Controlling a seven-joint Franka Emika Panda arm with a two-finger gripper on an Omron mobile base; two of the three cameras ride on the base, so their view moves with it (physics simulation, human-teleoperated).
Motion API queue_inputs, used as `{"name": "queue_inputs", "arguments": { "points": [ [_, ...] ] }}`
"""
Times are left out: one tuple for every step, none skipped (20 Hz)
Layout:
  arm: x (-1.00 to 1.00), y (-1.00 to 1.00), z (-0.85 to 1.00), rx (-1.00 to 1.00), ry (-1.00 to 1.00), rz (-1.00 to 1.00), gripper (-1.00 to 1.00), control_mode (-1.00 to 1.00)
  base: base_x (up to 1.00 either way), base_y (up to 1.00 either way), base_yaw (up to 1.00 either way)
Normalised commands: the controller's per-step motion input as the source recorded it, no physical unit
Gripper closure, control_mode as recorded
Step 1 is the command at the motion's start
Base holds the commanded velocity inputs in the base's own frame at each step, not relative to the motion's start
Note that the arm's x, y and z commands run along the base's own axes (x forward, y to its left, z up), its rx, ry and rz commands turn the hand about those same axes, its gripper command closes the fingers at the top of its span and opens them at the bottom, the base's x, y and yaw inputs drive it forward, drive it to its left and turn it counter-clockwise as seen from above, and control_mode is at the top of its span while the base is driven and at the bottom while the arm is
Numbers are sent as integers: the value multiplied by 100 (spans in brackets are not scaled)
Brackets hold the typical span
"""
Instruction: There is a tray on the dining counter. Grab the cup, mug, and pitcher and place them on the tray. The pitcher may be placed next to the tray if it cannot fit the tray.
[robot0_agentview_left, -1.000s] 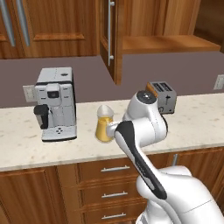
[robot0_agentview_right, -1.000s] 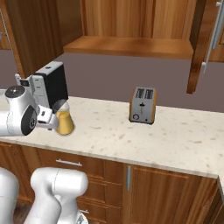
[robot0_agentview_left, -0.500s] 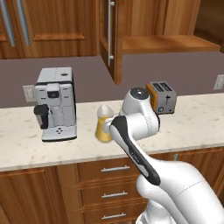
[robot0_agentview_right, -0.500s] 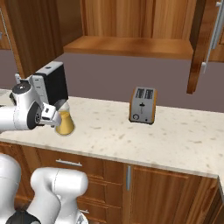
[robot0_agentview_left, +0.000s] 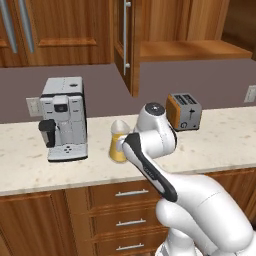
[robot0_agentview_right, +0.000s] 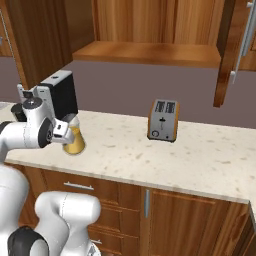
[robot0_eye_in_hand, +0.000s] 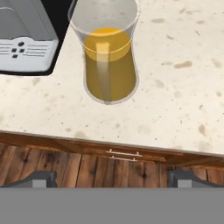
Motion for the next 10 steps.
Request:
{"name": "queue_inputs", "arguments": {
  "points": [
    [20,0,-4,0,0,0,-100,-100,0,0,0],
    [19,0,-4,0,0,0,-100,-100,0,0,0],
    [17,0,-4,0,0,0,-100,-100,0,0,0],
    [16,0,-5,0,0,0,-100,-100,0,0,0],
    [12,0,-4,0,0,0,-100,-100,0,0,0],
    [12,0,-6,0,0,0,-100,-100,0,0,0],
    [11,0,-5,0,0,0,-100,-100,0,0,0],
    [12,0,-6,0,0,0,-100,-100,0,0,0],
    [12,0,-8,0,0,0,-100,-100,0,0,0],
    [8,0,-6,0,0,0,-100,-100,0,0,0]
  ]
}}
